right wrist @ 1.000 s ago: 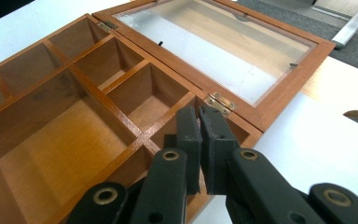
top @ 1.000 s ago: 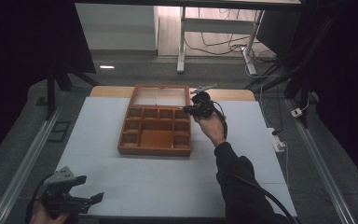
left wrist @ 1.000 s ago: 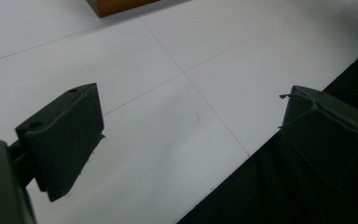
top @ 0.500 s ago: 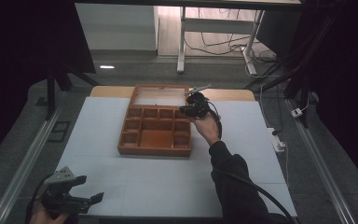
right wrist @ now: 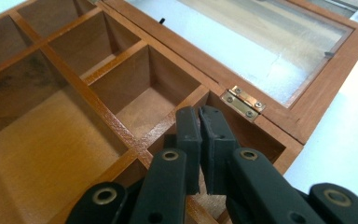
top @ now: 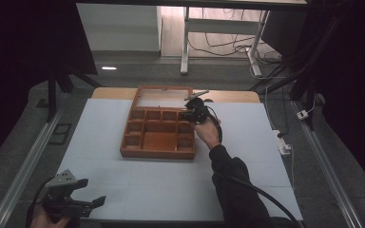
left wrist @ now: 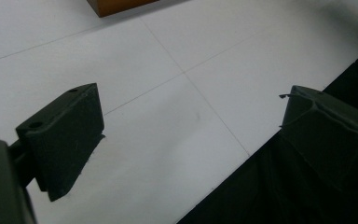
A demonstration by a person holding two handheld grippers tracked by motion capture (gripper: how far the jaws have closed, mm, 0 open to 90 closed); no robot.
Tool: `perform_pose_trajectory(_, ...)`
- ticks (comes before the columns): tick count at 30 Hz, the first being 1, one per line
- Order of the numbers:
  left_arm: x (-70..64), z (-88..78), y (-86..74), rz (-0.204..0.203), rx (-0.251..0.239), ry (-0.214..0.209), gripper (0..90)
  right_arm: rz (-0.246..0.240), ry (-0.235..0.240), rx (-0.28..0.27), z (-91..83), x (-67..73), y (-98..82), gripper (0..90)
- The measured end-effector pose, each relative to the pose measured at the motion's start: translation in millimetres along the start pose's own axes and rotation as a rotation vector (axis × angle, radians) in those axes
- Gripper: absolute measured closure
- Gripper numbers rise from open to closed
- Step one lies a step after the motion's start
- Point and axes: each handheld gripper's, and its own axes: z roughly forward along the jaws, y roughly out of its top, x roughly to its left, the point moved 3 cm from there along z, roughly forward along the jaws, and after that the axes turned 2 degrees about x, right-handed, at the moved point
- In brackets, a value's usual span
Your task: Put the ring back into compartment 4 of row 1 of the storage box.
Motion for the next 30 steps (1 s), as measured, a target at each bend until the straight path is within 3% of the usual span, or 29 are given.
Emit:
perform_pose_trajectory(15,-0.3,0.2,0.0,0.003,0.002,0.006,6.1,-0.020,-0.021,0.053,17.2,2.4,-8.9,85.6)
perform_pose_trajectory(26,-0.3,0.3,0.0,0.003,0.003,0.007,6.1,-0.010,-0.026,0.051,18.3,1.8,-9.9,84.8)
perform_pose_trajectory(30,-0.4,0.1,-0.1,0.003,0.002,0.008,6.1,0.009,-0.005,0.039,16.9,3.2,-8.5,83.0)
